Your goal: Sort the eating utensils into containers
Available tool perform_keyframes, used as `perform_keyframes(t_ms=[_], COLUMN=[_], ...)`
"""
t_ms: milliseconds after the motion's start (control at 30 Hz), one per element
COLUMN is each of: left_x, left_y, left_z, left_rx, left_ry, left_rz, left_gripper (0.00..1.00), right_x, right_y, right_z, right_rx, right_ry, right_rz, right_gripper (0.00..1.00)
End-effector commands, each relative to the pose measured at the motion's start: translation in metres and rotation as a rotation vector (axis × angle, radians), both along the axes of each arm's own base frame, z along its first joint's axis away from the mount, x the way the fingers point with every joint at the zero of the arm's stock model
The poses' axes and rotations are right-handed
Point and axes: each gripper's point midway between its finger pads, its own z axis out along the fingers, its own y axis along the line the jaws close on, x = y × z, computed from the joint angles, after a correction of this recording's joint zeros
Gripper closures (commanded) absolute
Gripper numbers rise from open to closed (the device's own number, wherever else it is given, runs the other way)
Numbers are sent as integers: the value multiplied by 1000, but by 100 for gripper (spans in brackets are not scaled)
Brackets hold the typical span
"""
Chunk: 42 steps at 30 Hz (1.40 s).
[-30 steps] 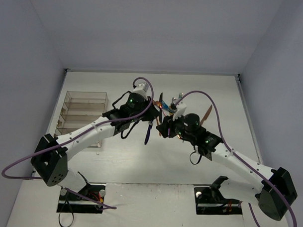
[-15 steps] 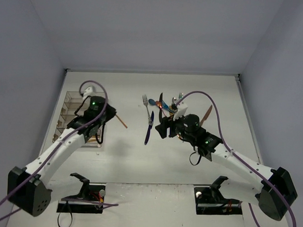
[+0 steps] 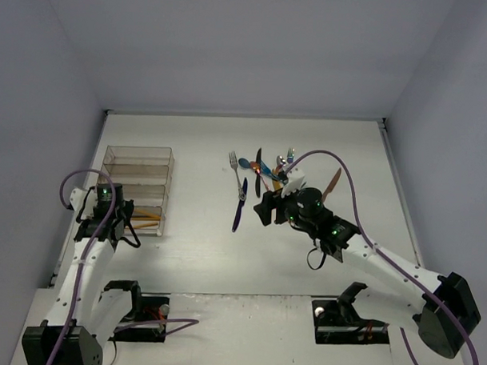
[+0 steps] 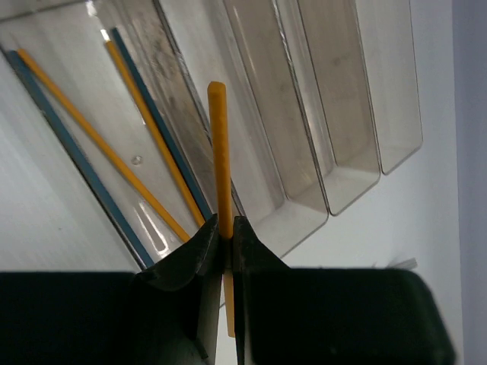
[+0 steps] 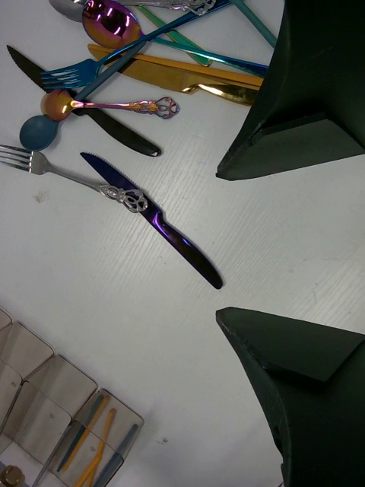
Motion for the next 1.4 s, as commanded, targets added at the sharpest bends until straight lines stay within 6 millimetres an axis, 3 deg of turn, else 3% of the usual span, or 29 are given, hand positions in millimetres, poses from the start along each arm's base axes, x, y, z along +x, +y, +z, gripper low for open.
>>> perform_keyframes(t_ms=[0, 167, 333, 467, 767, 867, 1067, 1133, 1200, 1367], left_x=[-4, -6, -4, -5, -8, -2, 20, 28, 33, 47], left_y=[26, 45, 46, 45, 36, 30, 0, -24, -37, -92], left_z=[13, 2, -14, -19, 0, 16, 63, 83, 91, 104], left_rx=[23, 28, -2, -7, 13, 42, 201, 260, 317, 382], left_ry=[-40, -1, 40, 57, 48, 18, -13, -48, -45, -65], left_rz=[123, 181, 188, 186, 95, 19, -281, -403, -490, -737], left_gripper=[100, 100, 79, 68, 63, 63, 63, 63, 63, 63], right_x=[5, 4, 11, 14, 31, 43, 73, 82, 88, 91], right_y=[-2, -6, -16, -17, -25, -34, -60, -69, -75, -83], right_z=[16, 13, 5, 1, -5, -20, -42, -48, -55, -81], right_rx=[26, 20, -11, -26, -49, -78, -81, -105, -139, -202], right_ry=[-63, -60, -45, -27, 18, 80, 194, 205, 212, 256], right_rz=[-18, -32, -102, -117, -218, -276, -400, -439, -467, -496], right_gripper=[35, 35, 34, 35, 36, 42, 60, 62, 64, 71])
